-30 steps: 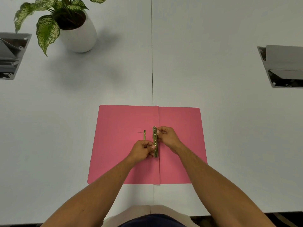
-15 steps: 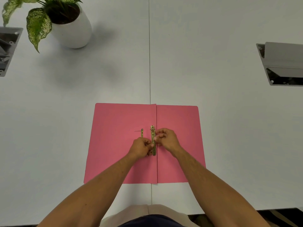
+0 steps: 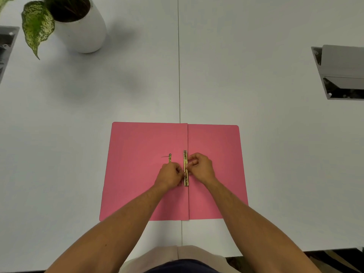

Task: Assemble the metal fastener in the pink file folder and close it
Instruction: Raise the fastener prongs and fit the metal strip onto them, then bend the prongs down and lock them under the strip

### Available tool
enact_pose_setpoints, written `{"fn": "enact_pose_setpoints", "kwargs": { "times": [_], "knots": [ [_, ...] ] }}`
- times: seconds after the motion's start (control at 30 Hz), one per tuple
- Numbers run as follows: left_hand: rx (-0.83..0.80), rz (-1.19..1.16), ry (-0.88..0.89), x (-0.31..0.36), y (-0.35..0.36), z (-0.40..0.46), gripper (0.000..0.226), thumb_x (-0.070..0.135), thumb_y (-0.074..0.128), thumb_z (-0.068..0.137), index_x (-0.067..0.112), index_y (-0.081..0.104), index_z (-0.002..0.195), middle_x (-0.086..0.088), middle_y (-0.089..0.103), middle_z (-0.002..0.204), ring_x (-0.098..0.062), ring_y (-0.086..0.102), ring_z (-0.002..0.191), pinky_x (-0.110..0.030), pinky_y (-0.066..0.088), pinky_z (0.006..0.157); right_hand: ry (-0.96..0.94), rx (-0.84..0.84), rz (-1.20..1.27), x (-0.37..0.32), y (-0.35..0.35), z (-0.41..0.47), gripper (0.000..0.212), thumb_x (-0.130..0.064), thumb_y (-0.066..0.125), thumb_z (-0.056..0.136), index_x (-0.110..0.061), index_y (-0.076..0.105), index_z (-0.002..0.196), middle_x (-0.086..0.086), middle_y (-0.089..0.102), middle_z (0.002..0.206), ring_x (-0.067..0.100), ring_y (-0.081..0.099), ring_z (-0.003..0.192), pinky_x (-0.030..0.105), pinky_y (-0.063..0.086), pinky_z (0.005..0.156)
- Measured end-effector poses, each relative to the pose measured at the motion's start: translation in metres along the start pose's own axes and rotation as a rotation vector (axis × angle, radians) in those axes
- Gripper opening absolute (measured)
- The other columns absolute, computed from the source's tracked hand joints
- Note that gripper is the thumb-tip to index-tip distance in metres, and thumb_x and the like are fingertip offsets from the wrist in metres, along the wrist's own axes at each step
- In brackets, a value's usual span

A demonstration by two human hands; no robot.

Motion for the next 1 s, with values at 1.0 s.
{"fn": "enact_pose_setpoints", "kwargs": {
  "times": [1.0],
  "knots": [
    [0.119, 0.108, 0.112, 0.013, -0.007, -0.008, 0.038, 0.015, 0.07, 0.077, 0.026, 0.051, 0.108, 0.001, 0.059, 0.071, -0.028, 0.061, 0.07, -0.041, 0.053, 0.066, -0.33, -0.087, -0.571, -0.054, 0.014, 0.024, 0.011, -0.006, 0.059, 0.086, -0.005, 0.068, 0.093, 0.014, 0.071, 0.093, 0.029, 0.065, 0.084, 0.042, 0.056, 0.076]
  ]
}}
Point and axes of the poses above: each hand's wrist, its own z-axis towards the middle knuckle, its own y-axis out of the palm, x = y × z, the point moved 10 cm from there along z, towards the middle knuckle
